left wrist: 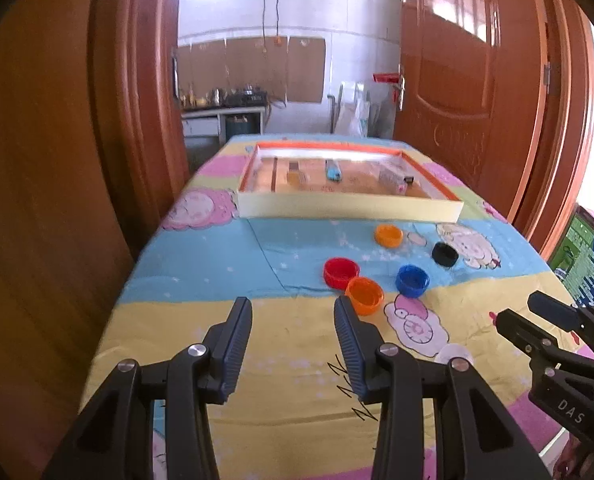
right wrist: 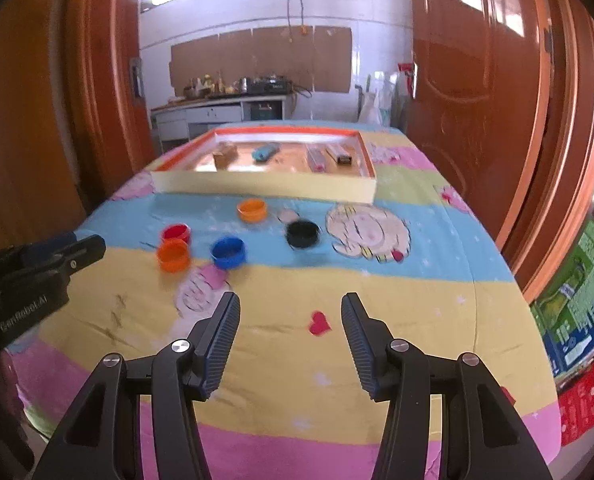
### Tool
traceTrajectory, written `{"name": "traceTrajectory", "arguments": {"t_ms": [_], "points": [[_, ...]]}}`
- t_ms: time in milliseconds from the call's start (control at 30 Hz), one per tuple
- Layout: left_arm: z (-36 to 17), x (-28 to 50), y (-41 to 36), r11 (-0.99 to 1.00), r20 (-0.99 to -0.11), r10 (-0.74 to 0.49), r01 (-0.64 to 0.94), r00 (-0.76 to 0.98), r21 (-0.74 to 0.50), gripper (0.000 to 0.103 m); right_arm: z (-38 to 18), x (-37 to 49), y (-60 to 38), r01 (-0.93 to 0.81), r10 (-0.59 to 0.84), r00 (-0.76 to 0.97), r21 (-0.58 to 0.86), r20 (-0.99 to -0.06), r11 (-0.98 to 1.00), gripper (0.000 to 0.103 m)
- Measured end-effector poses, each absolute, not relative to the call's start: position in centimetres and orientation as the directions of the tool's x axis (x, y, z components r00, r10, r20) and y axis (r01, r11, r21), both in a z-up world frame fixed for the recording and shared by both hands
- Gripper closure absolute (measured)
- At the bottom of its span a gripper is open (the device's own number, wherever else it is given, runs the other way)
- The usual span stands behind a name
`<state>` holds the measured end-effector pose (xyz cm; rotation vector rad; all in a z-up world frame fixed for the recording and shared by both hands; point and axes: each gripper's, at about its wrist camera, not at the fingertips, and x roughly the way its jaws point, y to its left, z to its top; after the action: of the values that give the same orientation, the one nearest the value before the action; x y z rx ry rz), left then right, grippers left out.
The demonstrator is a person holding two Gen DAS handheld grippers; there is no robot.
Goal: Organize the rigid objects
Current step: 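Move both open tools down toward the bottle caps on the cloth, then grasp the orange cap with the left tool while the right tool grasps the black cap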
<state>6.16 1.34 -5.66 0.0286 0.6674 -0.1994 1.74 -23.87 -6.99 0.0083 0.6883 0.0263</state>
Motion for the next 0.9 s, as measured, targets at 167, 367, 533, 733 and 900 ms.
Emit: {"name": "traceTrajectory", "arguments": {"t_ms": [167,367,533,733,900], "points": [[-6.3,7.2,0.2,0.965,-0.644,-0.243,0.25,0.726,-0.082,0.06,-7.9,2.1,-24.8,-0.023,0.044,0.763,0.042,-0.644,0.999,0.049],[-7.1,8.4,-2.2,0.951,-0.675,-0.272,0.299,0.686,-0.08,0.06,-8.2,2.8,-25.6,-0.009,0.038,0.758,0.048,-0.651,0.999,0.049],[-8.1,9.7,-3.5,0.948,-0.712,-0.264,0.31,0.651,-0.067,0.06,-8.5,3.1,-26.1,-0.016,0.051,0.752,0.058,-0.657,0.998,0.049],[-8.6,10.8,-4.4,0.945,-0.738,-0.262,0.321,0.622,-0.066,0.06,-8.8,3.4,-26.7,-0.014,0.064,0.747,0.08,-0.662,0.997,0.049],[-8.6,11.3,-4.8,0.944,-0.748,-0.247,0.327,0.616,-0.042,0.072,-8.9,3.8,-26.6,-0.033,0.084,0.739,0.089,-0.668,0.996,0.049]]}}
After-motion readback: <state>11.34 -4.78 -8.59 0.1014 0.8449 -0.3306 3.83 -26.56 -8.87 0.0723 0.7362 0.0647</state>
